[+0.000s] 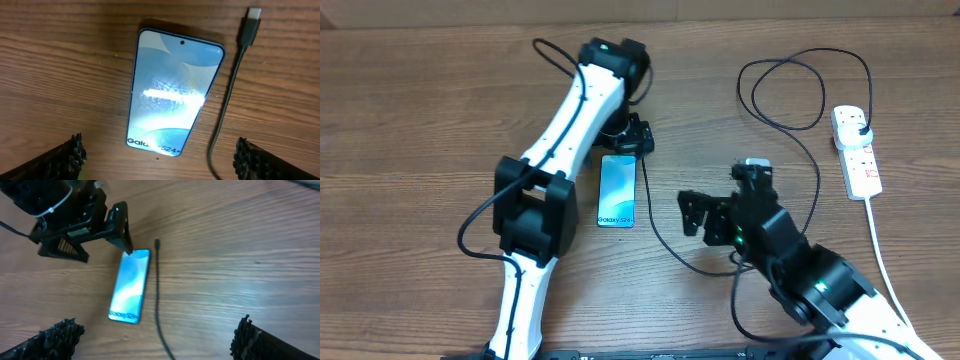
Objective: Plug charger to phone and switch on socket
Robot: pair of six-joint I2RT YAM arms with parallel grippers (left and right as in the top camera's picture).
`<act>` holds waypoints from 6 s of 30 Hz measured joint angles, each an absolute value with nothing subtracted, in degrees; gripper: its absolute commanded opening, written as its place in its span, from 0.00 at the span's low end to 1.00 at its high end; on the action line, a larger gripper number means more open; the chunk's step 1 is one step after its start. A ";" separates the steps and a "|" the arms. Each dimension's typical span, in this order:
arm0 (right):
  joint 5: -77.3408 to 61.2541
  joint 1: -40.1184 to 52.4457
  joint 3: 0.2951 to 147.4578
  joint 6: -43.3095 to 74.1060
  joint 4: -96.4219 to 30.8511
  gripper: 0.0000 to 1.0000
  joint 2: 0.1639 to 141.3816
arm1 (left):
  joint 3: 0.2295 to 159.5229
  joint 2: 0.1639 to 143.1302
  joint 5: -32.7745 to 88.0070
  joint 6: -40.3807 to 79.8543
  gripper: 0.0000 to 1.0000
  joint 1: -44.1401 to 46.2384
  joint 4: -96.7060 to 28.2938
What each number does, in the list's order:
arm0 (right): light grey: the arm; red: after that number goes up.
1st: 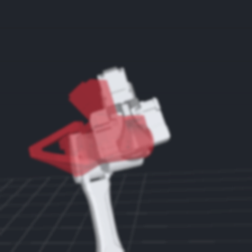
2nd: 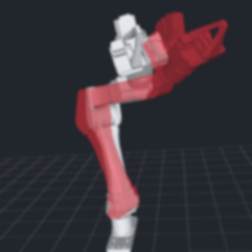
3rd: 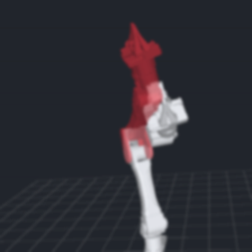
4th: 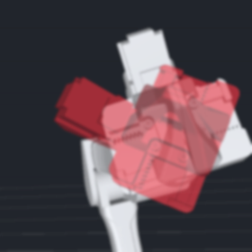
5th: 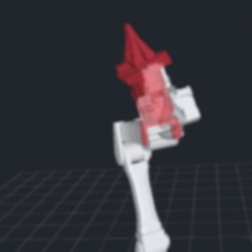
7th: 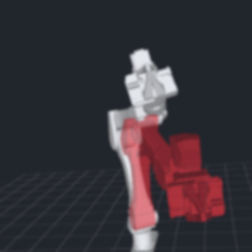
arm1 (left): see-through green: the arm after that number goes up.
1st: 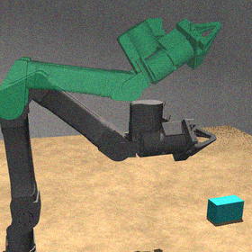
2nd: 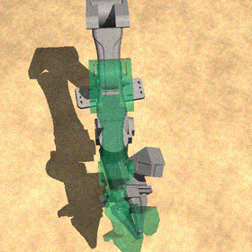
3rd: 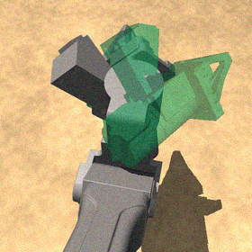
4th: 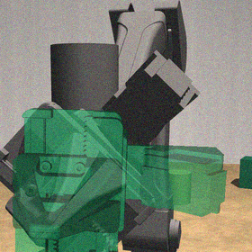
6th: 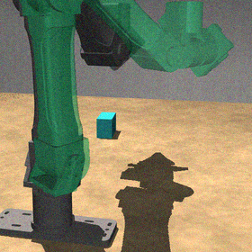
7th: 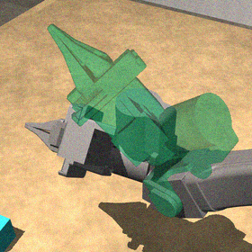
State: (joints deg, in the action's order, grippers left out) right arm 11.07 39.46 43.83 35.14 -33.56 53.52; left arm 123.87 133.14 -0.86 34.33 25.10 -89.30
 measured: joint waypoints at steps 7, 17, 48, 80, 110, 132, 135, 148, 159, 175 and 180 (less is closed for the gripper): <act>12.88 39.40 43.83 32.73 -38.61 1.00 49.12 | 123.07 133.14 -4.49 32.58 1.00 30.00 -89.45; 9.39 34.37 43.83 29.28 -40.16 1.00 48.82 | 123.02 131.59 -8.08 29.58 1.00 32.38 -89.89; 3.36 32.60 43.83 28.47 -37.74 1.00 59.61 | 79.99 100.97 -3.88 25.76 1.00 29.63 -55.79; 1.85 32.62 43.83 26.96 -37.12 1.00 59.99 | 75.81 113.91 -4.71 25.06 1.00 29.63 -51.09; 1.30 32.60 43.83 26.94 -37.12 1.00 59.96 | 76.75 115.83 -1.39 30.52 0.70 29.52 -49.63; 1.30 32.60 43.83 26.92 -37.12 1.00 59.99 | 78.04 116.51 -1.10 30.79 0.29 29.52 -51.37; 1.30 31.97 43.83 26.96 -37.04 1.00 59.99 | 79.33 117.21 -1.06 31.27 0.17 29.52 -53.04; -1.63 24.21 43.83 26.24 -37.01 1.00 59.96 | 93.38 120.18 2.07 31.42 0.04 29.30 -67.44; -10.81 21.80 41.25 26.83 -26.63 1.00 59.96 | 101.75 120.18 16.91 36.67 0.04 25.26 -67.57; -16.19 27.07 32.25 37.19 6.46 0.88 75.46 | 101.78 120.18 27.53 47.70 0.04 23.64 -66.00; -16.27 28.58 32.23 39.70 12.21 0.79 80.09 | 101.78 120.18 27.92 48.90 0.04 23.64 -65.98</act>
